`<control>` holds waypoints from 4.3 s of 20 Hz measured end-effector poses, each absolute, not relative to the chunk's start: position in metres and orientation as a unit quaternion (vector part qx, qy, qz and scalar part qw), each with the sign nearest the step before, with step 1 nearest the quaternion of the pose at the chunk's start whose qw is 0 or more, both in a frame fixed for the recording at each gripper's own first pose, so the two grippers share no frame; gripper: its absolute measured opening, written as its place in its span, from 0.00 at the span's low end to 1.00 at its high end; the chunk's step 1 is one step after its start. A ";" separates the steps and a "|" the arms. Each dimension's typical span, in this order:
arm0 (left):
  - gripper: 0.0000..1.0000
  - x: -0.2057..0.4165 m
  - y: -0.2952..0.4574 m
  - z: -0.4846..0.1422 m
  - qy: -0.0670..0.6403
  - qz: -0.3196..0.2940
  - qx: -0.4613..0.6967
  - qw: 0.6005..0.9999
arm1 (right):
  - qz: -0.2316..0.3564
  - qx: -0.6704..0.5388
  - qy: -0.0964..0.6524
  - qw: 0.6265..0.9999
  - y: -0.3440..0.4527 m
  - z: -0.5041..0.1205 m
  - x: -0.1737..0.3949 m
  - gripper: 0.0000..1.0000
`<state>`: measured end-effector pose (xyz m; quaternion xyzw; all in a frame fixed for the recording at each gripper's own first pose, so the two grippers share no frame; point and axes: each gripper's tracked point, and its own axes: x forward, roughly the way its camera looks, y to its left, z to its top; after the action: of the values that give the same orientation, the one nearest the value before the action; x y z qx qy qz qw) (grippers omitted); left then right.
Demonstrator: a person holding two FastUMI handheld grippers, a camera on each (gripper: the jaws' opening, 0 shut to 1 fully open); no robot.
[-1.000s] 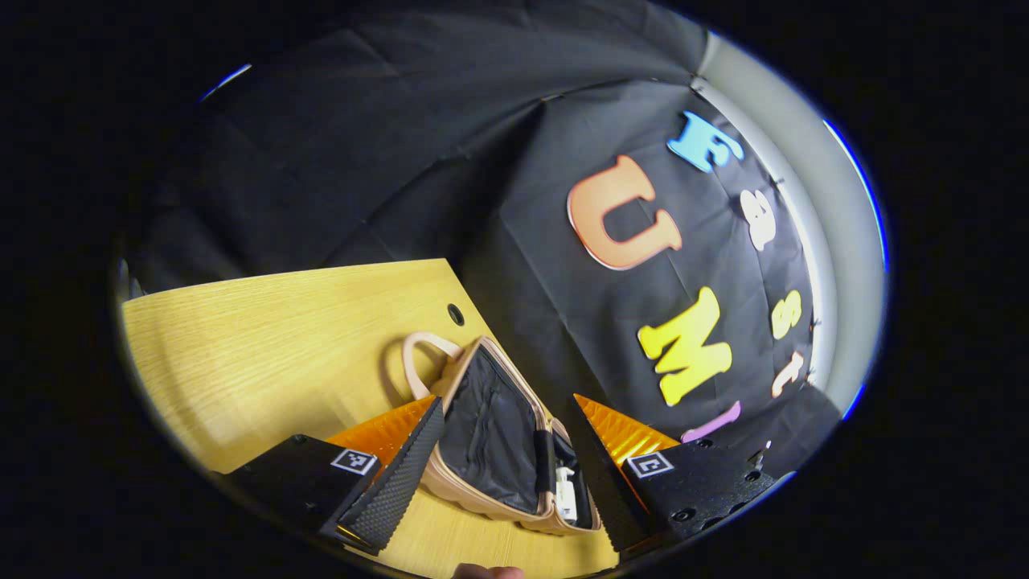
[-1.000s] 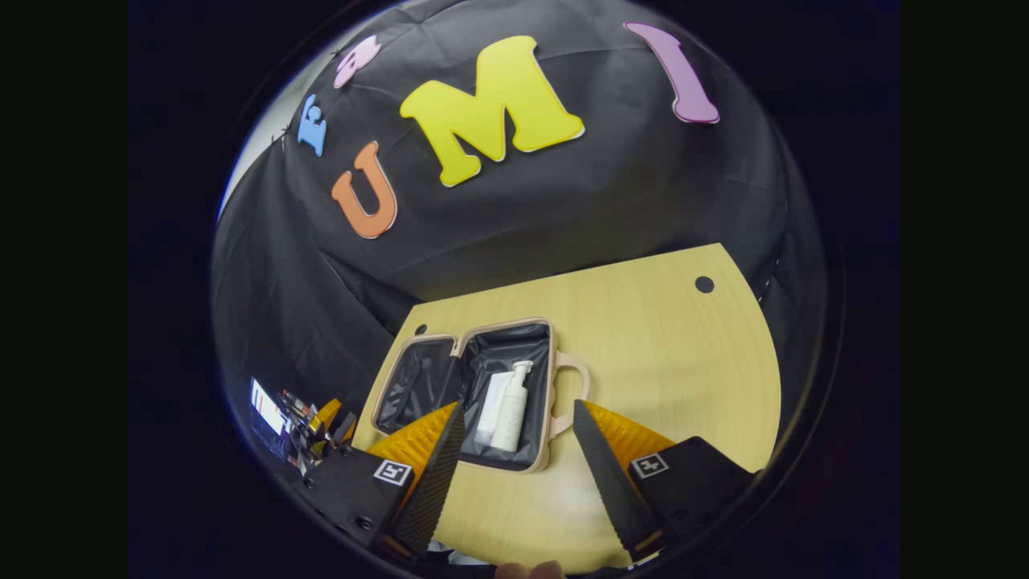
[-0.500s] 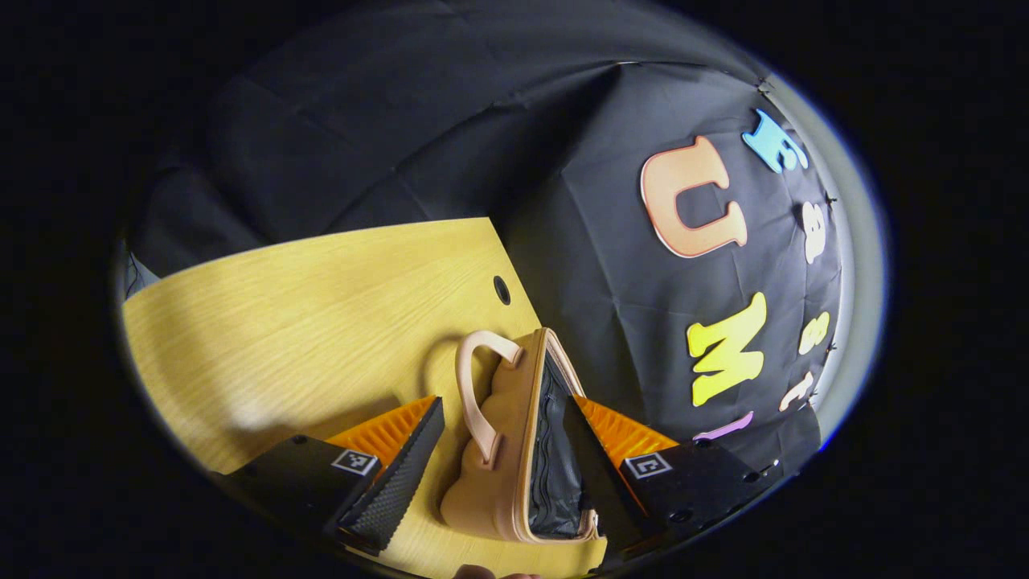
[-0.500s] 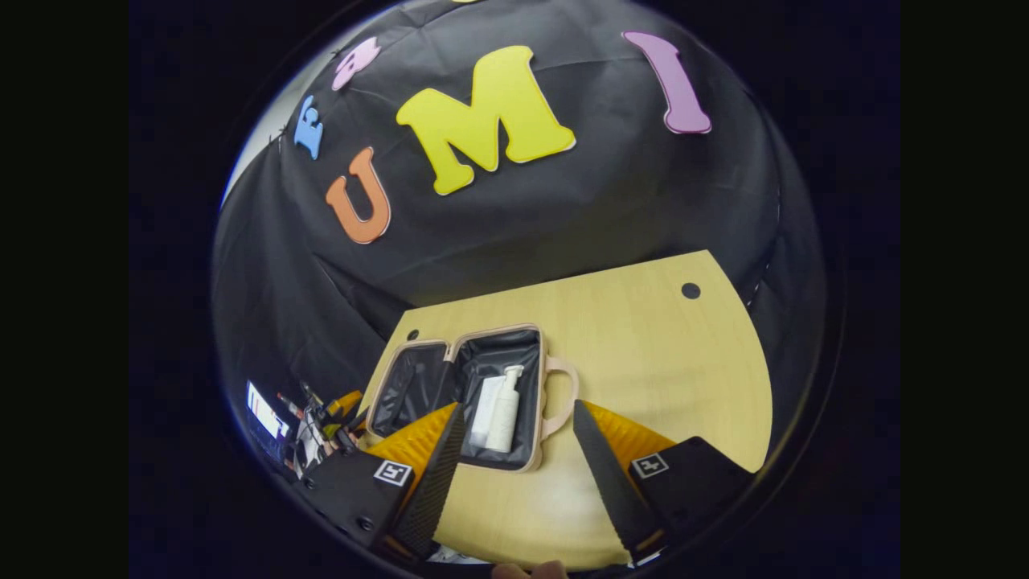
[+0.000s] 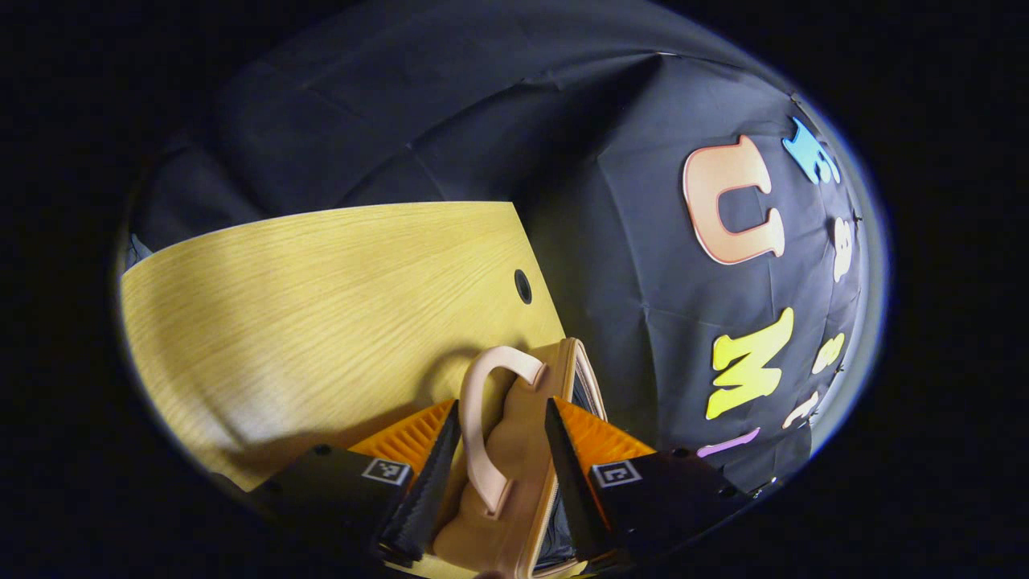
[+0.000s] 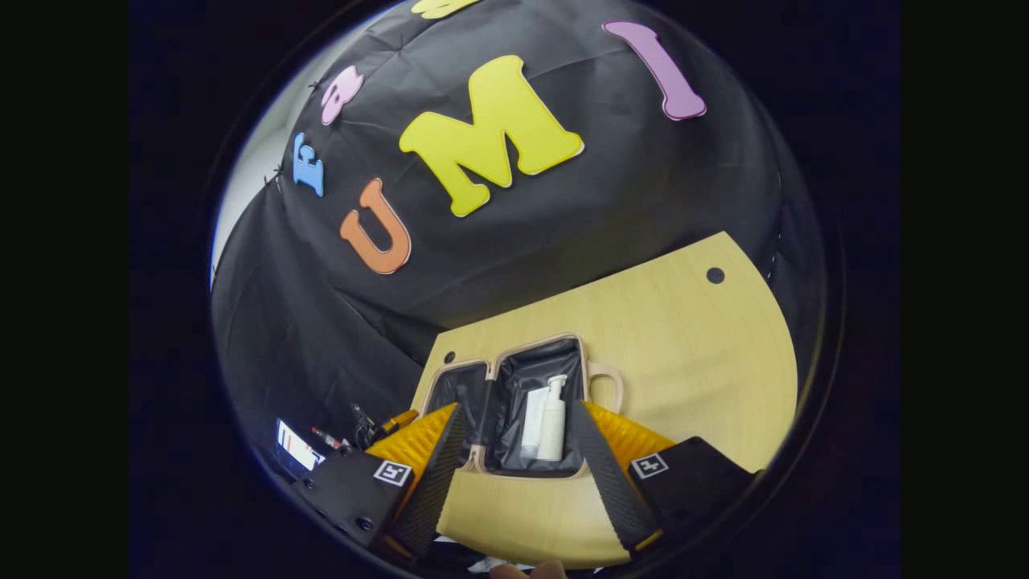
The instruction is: First open the suitcase, pack the skin care products into it, and then close the suitcase.
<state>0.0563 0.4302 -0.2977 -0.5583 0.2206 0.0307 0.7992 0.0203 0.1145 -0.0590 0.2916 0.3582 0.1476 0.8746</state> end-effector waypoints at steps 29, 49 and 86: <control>0.10 0.082 0.093 -0.024 0.177 -0.081 -0.161 0.968 | -0.004 0.183 0.157 0.971 -0.086 -0.019 -0.035 0.80; 0.04 0.093 -0.091 -0.227 0.285 -0.114 -0.024 0.951 | -0.106 0.150 0.204 0.962 -0.213 -0.047 -0.085 0.80; 0.98 0.033 -0.020 0.072 -0.008 -0.014 -0.026 1.000 | -0.005 0.022 -0.043 0.999 -0.028 0.107 0.019 0.80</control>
<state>0.0330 -0.0200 0.0721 -0.0261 -0.0079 -0.0138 0.9995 0.0188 -0.0276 0.1073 0.0223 -0.0432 -0.0054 0.9988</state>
